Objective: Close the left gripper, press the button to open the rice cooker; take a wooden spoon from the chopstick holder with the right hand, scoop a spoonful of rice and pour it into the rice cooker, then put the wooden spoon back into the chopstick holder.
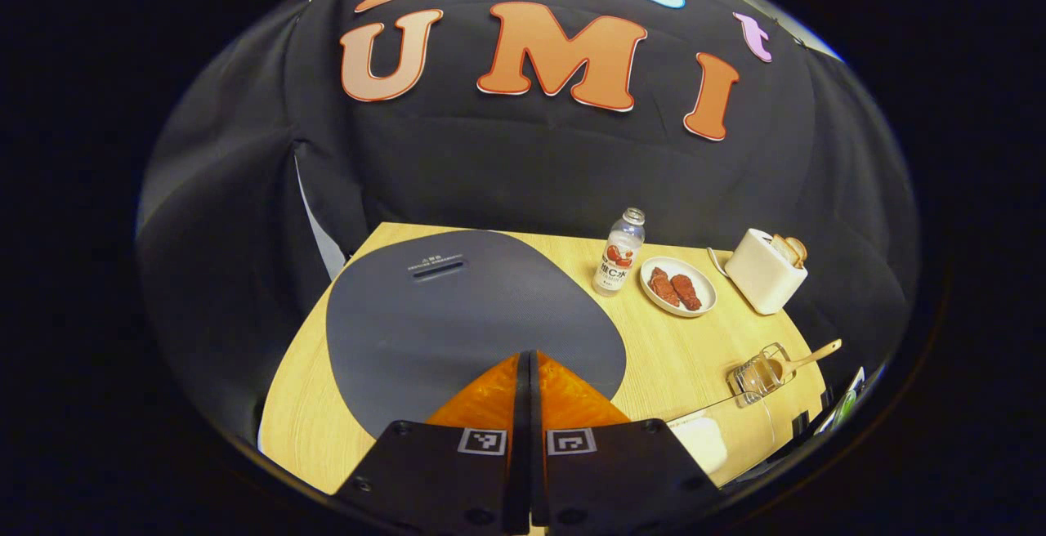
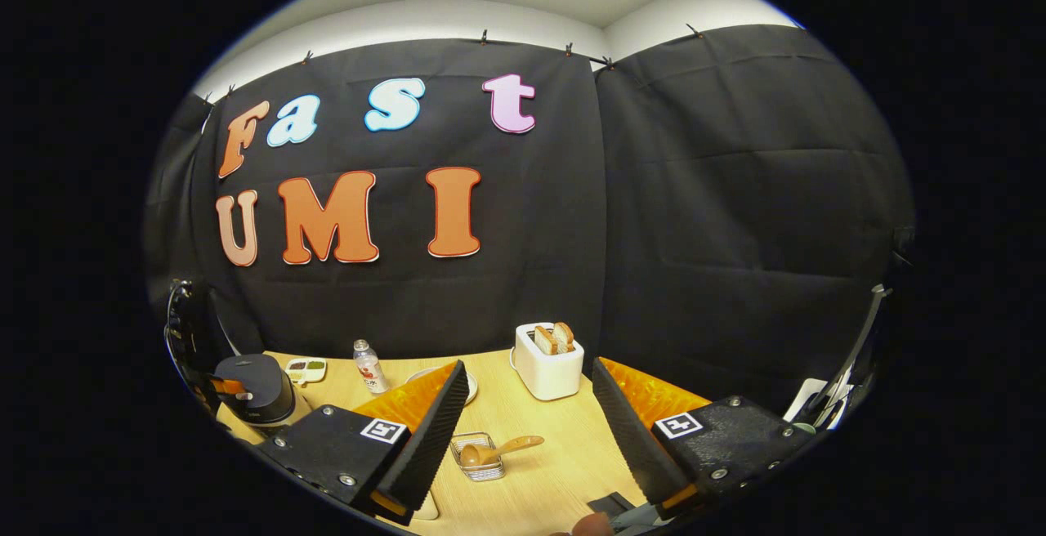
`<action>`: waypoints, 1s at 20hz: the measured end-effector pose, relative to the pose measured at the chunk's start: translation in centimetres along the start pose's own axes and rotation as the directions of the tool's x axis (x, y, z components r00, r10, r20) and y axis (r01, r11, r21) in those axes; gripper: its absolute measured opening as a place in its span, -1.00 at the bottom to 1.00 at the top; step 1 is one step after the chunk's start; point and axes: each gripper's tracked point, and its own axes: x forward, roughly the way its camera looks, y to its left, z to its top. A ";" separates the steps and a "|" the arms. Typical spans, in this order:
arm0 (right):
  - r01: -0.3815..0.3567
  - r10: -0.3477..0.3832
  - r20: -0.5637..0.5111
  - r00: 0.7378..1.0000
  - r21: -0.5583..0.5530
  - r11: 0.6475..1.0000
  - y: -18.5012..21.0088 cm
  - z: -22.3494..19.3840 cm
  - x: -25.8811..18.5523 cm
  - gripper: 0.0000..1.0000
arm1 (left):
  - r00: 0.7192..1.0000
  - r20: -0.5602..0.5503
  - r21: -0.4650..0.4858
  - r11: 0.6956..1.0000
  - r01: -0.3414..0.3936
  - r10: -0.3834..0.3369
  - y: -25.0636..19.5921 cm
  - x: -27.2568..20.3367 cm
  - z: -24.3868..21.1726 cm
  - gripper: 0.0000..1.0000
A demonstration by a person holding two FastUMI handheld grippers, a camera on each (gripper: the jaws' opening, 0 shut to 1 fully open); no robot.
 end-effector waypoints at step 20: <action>0.008 -0.008 -0.019 1.000 -0.006 1.000 -0.3 -0.2 -0.5 0.90 | 0.997 0.057 0.040 0.998 -0.054 0.051 -0.7 -3.3 4.3 -0.90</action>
